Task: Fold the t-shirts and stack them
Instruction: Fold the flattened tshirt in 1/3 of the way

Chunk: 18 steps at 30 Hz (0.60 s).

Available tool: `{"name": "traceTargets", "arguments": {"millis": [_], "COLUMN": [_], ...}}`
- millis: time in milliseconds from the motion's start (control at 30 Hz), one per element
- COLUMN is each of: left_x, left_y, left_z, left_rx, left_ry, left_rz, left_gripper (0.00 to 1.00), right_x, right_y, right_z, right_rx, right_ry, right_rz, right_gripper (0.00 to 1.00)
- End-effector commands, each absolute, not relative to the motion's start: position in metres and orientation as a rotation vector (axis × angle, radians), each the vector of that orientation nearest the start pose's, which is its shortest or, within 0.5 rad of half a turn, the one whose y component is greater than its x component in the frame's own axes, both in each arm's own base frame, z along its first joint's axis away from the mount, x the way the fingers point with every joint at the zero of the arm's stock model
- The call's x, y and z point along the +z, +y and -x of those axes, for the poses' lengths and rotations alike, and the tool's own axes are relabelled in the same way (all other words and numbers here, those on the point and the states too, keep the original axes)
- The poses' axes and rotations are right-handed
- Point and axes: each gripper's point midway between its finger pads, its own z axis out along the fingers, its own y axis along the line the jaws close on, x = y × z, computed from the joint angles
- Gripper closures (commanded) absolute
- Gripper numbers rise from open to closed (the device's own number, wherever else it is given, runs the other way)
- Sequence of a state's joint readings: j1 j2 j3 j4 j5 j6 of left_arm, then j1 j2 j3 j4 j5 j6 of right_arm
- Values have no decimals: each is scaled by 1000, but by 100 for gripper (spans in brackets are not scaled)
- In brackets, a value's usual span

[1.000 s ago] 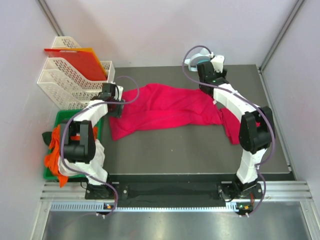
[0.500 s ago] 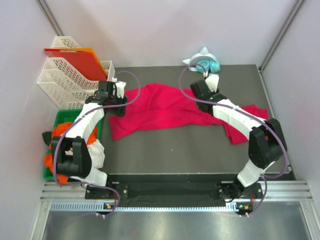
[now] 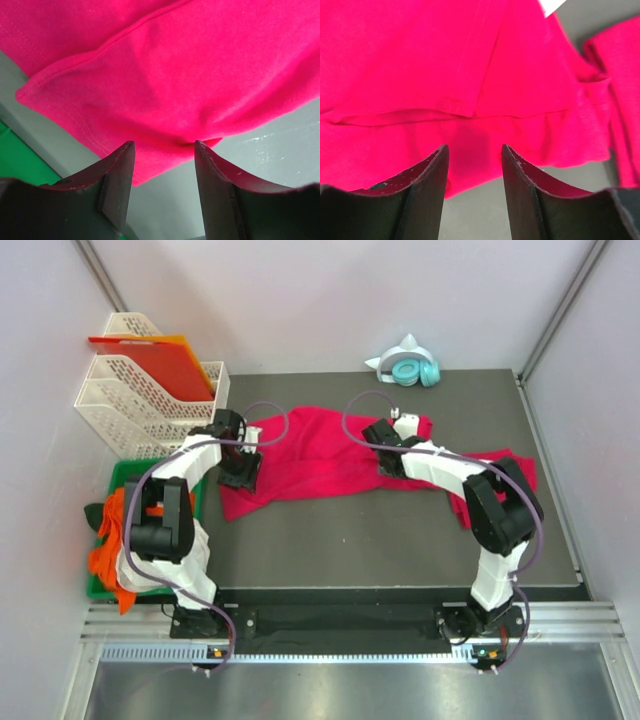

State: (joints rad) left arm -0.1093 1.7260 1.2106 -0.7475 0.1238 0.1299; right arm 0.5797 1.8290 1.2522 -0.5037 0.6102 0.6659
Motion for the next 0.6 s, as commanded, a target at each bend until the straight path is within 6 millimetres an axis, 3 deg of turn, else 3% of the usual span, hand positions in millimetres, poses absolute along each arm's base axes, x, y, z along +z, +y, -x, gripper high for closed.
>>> {"name": "traceTargets", "arguments": {"millis": [0, 367, 567], "left_x": [47, 24, 26], "left_y": [-49, -31, -15], "left_z": [-333, -327, -320], "left_rx": [-135, -6, 100], "left_ry": [2881, 2971, 3001], "left_rz": [-399, -446, -519], "left_gripper": [45, 48, 49], "right_x": [51, 10, 6], "right_y": [160, 150, 142], "right_z": [-391, -386, -361], "right_rx": [-248, -282, -291], "right_ry": [2399, 2506, 2561], "right_rz": [-364, -453, -461], "right_gripper": [53, 54, 56]}}
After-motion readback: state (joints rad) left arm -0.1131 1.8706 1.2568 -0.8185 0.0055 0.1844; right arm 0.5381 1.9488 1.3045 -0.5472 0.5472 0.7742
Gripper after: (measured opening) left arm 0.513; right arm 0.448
